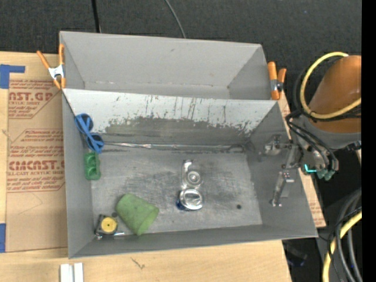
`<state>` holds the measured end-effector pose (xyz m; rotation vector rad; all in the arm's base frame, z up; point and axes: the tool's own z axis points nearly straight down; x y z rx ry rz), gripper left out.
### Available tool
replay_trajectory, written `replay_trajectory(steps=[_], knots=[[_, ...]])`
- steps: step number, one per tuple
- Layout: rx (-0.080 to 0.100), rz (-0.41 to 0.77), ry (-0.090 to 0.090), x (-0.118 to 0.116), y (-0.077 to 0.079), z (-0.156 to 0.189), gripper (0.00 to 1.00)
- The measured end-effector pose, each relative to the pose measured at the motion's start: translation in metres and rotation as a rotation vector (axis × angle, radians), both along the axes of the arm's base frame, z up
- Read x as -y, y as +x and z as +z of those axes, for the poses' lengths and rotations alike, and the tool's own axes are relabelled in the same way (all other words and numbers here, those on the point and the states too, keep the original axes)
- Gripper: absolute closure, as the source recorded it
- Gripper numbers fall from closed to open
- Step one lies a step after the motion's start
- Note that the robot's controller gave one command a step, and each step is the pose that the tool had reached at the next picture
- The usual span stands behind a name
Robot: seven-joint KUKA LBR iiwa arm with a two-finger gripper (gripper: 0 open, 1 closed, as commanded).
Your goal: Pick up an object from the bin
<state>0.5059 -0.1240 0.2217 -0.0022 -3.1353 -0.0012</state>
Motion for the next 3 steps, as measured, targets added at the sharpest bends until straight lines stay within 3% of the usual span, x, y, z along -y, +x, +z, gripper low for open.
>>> replay_trajectory(steps=[1,2,3], knots=[[0.02,0.253,-0.002,-0.056,-0.002,-0.151,0.0],[0.013,0.023,0.002,-0.127,-0.016,-0.144,0.0],[0.025,0.135,-0.004,-0.154,-0.017,-0.148,0.0]])
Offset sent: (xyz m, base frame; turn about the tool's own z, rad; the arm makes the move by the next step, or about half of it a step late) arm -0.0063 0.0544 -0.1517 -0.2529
